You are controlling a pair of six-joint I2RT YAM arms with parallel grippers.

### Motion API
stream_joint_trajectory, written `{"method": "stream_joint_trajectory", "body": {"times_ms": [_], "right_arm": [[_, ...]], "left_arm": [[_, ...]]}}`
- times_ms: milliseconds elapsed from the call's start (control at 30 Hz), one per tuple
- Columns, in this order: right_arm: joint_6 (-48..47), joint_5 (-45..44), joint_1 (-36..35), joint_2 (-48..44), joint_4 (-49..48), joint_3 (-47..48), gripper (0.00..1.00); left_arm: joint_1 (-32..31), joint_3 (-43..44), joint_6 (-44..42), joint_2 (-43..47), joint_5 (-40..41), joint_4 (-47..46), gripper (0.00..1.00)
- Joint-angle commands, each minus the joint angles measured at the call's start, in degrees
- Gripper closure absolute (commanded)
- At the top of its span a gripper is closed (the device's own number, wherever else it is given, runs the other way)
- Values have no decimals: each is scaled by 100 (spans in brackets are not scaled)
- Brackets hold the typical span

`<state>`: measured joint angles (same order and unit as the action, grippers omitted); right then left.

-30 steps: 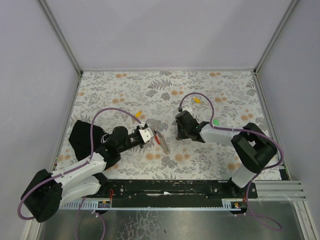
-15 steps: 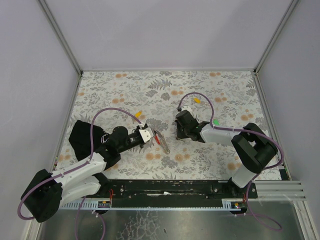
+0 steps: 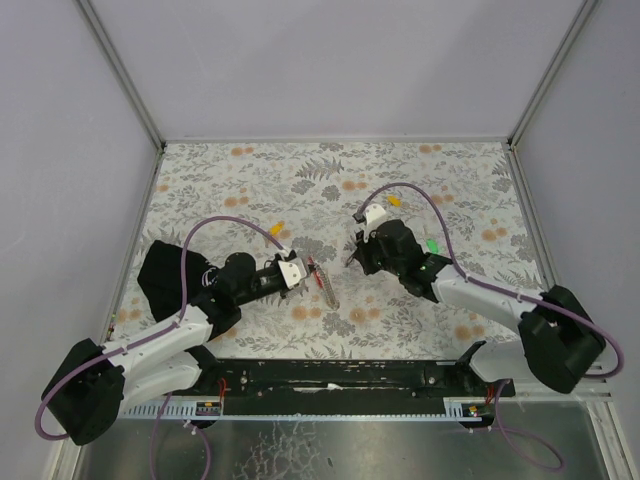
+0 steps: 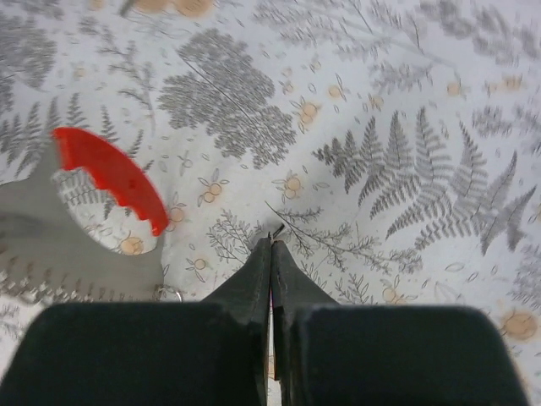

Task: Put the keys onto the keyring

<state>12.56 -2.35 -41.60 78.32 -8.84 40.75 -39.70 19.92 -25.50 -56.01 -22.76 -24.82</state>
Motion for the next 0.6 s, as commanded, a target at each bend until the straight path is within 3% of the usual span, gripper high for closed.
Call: {"method": "stream_joint_trajectory", "body": {"times_ms": [0, 167, 567], "right_arm": [[-1141, 597, 30, -678, -499, -206, 100], [-2384, 1438, 32, -1264, -530, -419, 100], [-3603, 3173, 30, -1836, -587, -567, 100]], "left_arm": [[-5, 162, -140, 59, -285, -140, 100], [-2, 278, -182, 87, -378, 4, 100], [-4, 499, -163, 44, -1034, 356, 100]]}}
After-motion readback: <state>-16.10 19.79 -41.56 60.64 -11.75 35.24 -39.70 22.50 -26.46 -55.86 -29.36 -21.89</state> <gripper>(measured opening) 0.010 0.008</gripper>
